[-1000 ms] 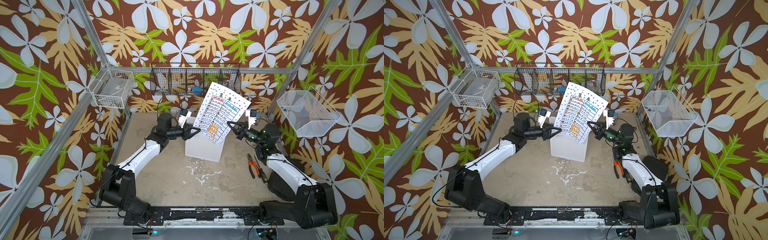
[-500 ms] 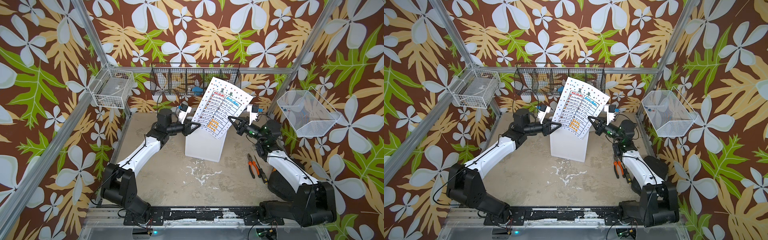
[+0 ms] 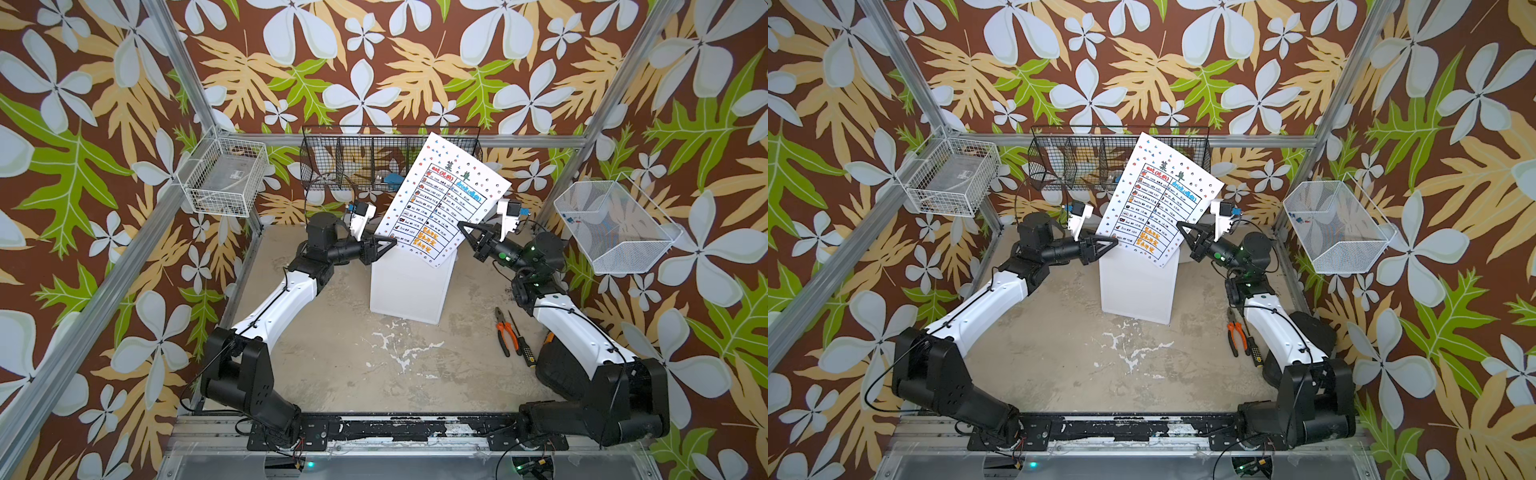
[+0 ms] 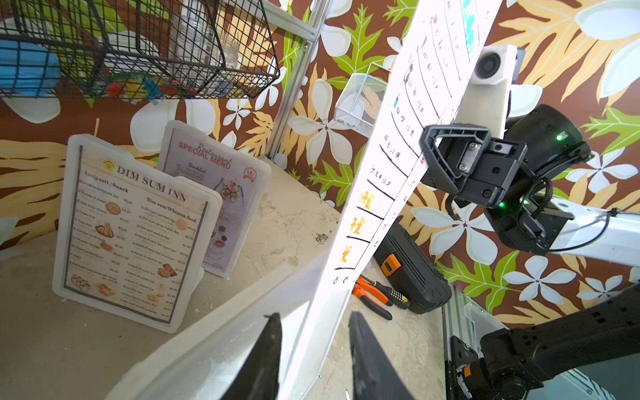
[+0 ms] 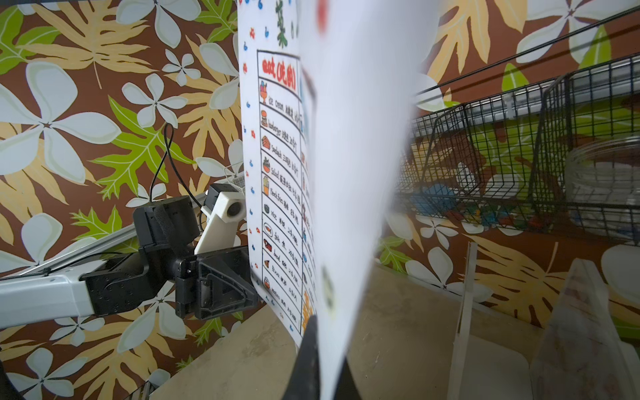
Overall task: Insert the menus into the narrow rack
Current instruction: Insert the menu into the narrow rack.
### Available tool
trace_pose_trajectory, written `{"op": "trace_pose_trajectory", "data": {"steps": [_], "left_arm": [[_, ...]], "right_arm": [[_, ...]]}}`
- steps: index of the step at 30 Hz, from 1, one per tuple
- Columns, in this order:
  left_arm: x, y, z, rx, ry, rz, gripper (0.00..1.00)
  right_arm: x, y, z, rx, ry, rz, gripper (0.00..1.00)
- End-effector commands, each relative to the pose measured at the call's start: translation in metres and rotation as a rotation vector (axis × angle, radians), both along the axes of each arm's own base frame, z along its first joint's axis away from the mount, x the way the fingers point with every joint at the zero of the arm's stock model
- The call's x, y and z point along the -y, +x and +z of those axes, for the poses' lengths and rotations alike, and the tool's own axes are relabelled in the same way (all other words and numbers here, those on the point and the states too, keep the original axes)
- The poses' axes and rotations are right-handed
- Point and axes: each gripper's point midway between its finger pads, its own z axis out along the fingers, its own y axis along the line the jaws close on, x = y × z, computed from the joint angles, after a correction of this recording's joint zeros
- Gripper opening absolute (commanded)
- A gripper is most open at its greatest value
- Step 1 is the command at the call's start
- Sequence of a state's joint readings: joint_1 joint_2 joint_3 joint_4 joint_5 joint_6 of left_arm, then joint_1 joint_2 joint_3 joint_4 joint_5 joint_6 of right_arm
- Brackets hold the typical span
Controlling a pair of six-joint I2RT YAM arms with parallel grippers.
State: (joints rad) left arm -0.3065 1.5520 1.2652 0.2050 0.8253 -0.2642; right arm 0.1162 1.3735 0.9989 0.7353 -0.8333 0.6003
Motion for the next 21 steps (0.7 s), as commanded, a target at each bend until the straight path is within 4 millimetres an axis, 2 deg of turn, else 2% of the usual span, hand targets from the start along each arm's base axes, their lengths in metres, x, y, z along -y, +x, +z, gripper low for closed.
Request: {"op": "trace_pose_trajectory", "data": {"steps": [1, 6, 21], "left_arm": [[0.000, 0.001, 0.017, 0.038, -0.046, -0.015, 0.34], [-0.001, 0.006, 0.022, 0.044, -0.057, -0.004, 0.34], [-0.001, 0.023, 0.062, 0.094, -0.125, 0.011, 0.34]], "right_arm": [[0.001, 0.000, 0.013, 0.036, 0.023, -0.001, 0.00], [0.001, 0.002, 0.024, 0.057, 0.043, 0.004, 0.00], [-0.006, 0.018, 0.050, 0.093, 0.082, 0.033, 0.00]]}}
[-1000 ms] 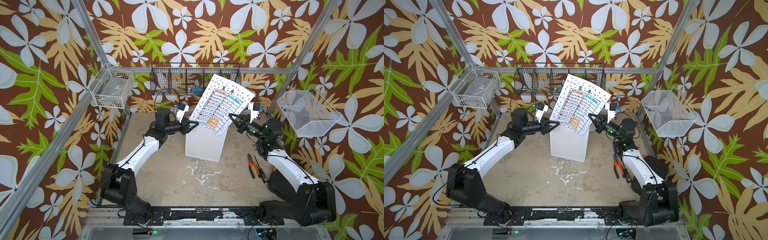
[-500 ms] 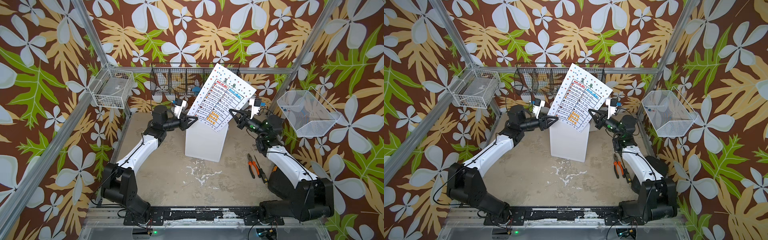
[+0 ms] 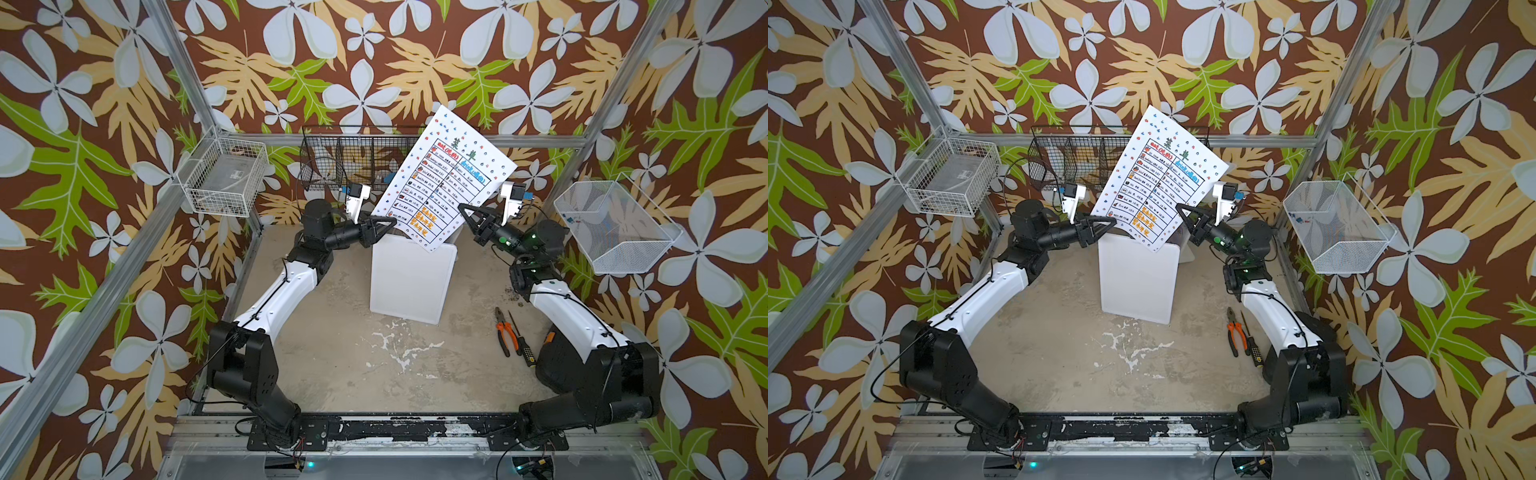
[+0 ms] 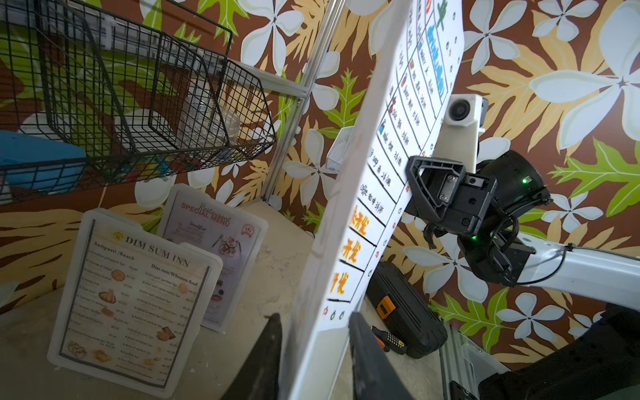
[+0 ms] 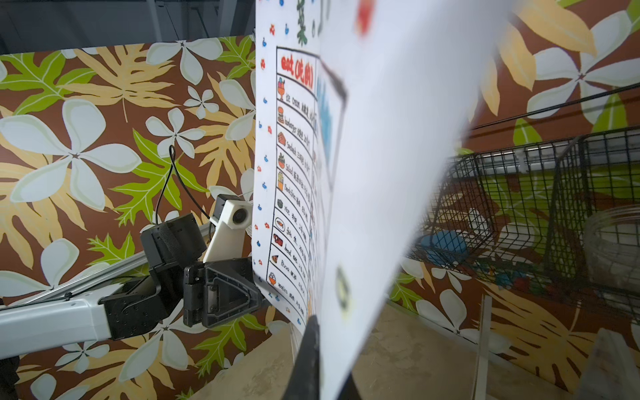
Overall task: Insert the menus into the narrow rack
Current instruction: Insert the menu into the narrow rack.
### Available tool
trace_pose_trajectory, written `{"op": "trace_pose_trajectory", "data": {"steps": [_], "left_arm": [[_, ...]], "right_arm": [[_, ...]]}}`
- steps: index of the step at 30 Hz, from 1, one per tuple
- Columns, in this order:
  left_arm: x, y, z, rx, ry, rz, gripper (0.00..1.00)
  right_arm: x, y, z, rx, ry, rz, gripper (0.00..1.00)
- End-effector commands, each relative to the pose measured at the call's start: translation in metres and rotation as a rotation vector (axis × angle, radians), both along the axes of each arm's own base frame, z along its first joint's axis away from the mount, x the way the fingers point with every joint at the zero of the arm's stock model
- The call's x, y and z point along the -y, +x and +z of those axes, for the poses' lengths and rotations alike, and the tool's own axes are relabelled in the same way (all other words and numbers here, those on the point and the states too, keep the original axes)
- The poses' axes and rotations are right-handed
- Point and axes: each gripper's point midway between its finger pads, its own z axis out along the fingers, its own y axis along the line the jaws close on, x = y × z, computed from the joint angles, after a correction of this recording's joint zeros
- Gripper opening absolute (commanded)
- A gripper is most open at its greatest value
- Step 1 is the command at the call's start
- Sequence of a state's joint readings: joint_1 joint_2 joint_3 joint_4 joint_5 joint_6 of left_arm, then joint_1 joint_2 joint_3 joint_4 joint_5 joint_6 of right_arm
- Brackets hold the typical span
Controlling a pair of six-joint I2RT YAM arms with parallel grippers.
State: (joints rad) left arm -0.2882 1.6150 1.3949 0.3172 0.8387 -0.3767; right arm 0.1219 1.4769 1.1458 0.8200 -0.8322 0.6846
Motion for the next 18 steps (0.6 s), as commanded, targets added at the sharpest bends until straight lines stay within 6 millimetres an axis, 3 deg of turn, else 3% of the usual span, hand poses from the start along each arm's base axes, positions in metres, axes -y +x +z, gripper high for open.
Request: {"op": "trace_pose_trajectory", "data": {"steps": [1, 8, 18], "left_arm": [[-0.001, 0.002, 0.013, 0.027, -0.027, 0.003, 0.34], [-0.003, 0.010, 0.023, 0.032, -0.043, 0.028, 0.34], [-0.022, 0.022, 0.036, 0.041, -0.090, 0.063, 0.35]], "right_arm": [[-0.003, 0.000, 0.013, 0.032, 0.021, 0.010, 0.00], [-0.010, 0.011, 0.022, 0.035, 0.045, 0.011, 0.00], [-0.013, 0.022, 0.027, 0.033, 0.080, 0.023, 0.00]]}}
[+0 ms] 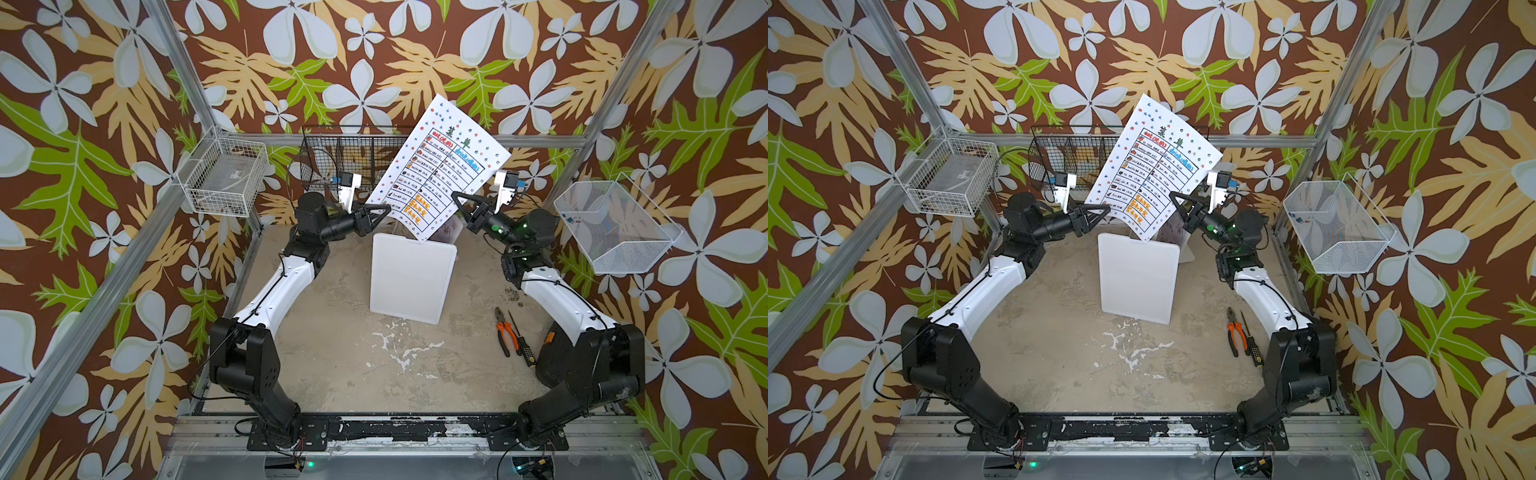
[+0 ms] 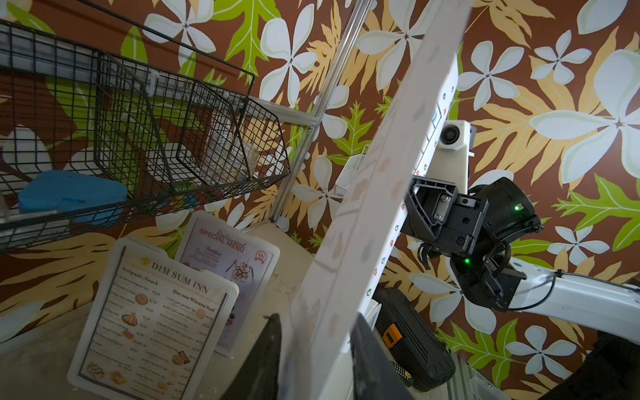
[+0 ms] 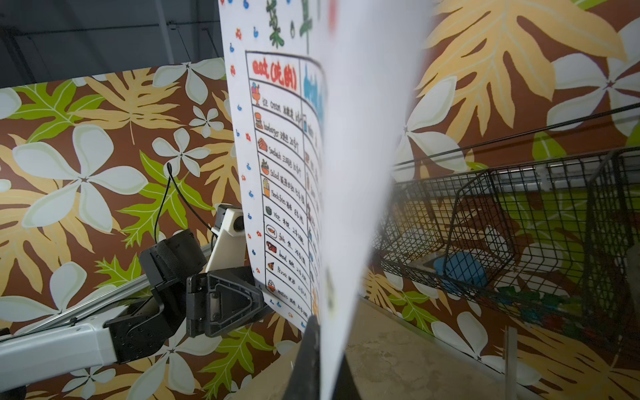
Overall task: Insert the menus into the narrow rack
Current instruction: Insert the menu into the narrow rack.
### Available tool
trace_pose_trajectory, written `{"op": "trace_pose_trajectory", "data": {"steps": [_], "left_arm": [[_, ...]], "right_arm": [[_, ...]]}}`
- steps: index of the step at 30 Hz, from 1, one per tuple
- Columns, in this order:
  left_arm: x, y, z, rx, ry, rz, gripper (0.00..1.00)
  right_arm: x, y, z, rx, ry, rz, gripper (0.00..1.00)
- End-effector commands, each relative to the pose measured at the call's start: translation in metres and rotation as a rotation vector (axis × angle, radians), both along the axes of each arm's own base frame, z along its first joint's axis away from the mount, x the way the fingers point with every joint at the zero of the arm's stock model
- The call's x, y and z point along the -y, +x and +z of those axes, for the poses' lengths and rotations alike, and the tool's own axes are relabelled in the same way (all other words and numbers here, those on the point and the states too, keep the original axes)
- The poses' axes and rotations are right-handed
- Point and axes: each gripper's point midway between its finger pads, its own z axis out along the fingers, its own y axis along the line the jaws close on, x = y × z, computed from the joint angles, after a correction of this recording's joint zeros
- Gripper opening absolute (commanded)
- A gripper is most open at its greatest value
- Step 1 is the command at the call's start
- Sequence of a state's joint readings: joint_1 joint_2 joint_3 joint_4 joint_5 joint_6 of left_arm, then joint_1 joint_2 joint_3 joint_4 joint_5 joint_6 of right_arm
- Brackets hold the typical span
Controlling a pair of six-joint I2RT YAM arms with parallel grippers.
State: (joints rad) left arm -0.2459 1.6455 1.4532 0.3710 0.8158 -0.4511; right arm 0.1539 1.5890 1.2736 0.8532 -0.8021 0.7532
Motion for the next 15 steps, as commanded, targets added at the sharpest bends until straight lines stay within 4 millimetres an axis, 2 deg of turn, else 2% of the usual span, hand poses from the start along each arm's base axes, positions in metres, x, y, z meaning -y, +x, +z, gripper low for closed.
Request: {"op": "trace_pose_trajectory", "data": {"steps": [1, 9, 15], "left_arm": [[-0.005, 0.002, 0.015, 0.032, -0.036, 0.001, 0.35], [-0.002, 0.009, 0.020, 0.034, -0.045, -0.020, 0.35], [-0.003, 0.012, 0.021, 0.035, -0.048, -0.014, 0.35]], "right_arm": [[0.001, -0.001, 0.013, 0.042, 0.026, -0.003, 0.00], [-0.002, 0.010, 0.015, 0.037, 0.036, 0.014, 0.00], [-0.003, 0.011, 0.008, 0.014, 0.057, 0.036, 0.00]]}}
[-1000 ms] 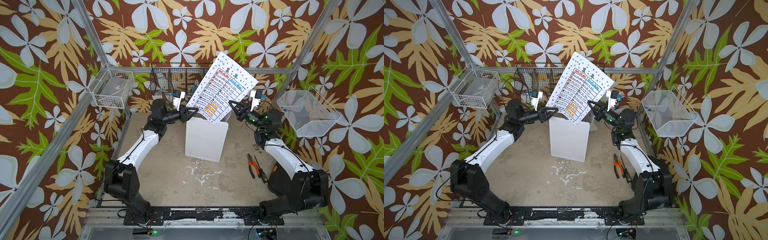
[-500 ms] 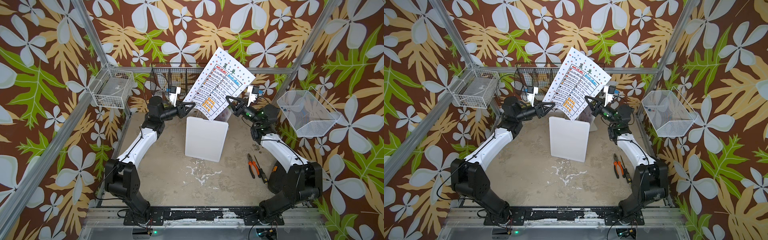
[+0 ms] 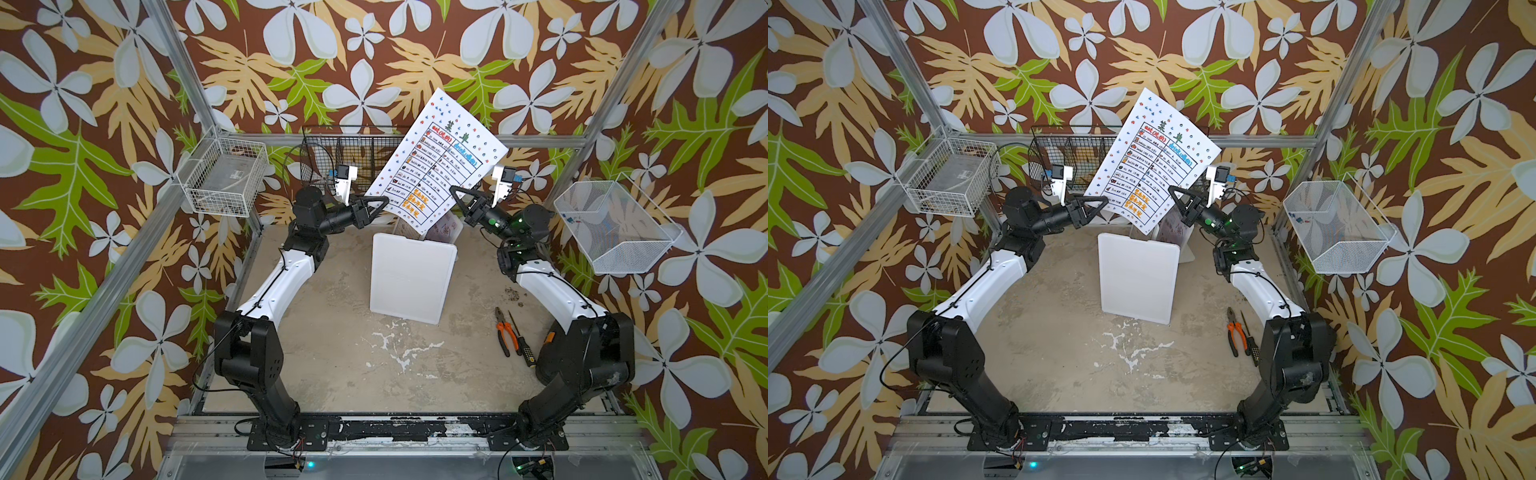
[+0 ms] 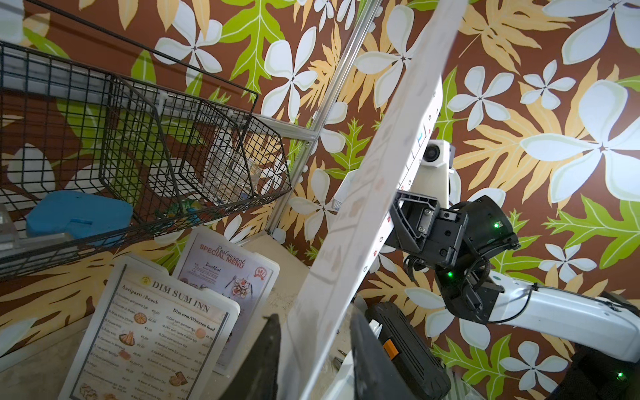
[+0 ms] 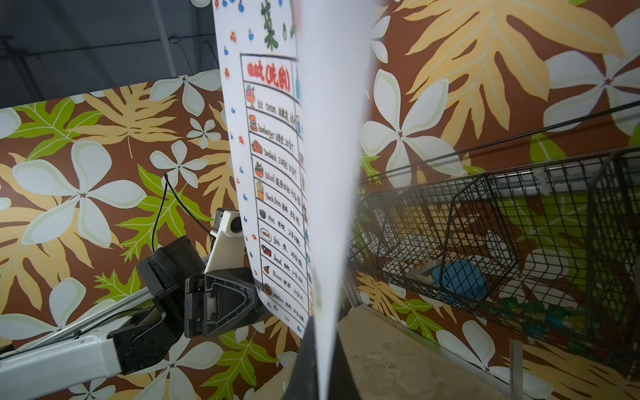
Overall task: Insert the menus into the narrow rack
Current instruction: Insert the menu into the narrow rack.
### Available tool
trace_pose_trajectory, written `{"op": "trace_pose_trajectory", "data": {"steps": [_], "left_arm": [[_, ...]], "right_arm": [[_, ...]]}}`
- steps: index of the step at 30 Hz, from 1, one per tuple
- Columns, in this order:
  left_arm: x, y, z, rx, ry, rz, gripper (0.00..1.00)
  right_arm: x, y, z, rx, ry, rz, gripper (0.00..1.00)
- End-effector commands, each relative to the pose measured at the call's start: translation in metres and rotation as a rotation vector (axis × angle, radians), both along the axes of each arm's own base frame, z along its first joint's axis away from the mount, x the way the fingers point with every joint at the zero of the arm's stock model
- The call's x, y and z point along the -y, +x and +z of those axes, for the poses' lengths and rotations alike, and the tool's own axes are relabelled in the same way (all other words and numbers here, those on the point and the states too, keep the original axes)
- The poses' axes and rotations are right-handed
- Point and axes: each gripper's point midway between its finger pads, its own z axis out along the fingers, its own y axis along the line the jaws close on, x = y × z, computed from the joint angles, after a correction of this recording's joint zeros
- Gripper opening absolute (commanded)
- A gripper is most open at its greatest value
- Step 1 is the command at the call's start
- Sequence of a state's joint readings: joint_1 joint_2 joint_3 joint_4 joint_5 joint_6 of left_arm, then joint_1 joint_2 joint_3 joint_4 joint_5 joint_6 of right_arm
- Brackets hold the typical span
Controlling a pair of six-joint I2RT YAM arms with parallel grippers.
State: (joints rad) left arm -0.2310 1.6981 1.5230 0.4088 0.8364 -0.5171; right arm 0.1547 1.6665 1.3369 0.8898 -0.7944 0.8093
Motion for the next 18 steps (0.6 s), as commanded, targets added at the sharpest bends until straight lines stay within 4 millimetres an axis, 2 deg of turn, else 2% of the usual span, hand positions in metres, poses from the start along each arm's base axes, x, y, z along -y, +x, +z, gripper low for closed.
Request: {"op": "trace_pose_trajectory", "data": {"steps": [1, 18], "left_arm": [[-0.0021, -0.0003, 0.0078, 0.037, -0.006, 0.001, 0.35], [-0.0074, -0.0019, 0.0131, 0.044, -0.013, 0.009, 0.35]], "right_arm": [[-0.0012, -0.0078, 0.0080, 0.032, 0.024, 0.027, 0.00], [-0.0039, -0.0060, 0.0031, -0.084, 0.099, 0.057, 0.00]]}}
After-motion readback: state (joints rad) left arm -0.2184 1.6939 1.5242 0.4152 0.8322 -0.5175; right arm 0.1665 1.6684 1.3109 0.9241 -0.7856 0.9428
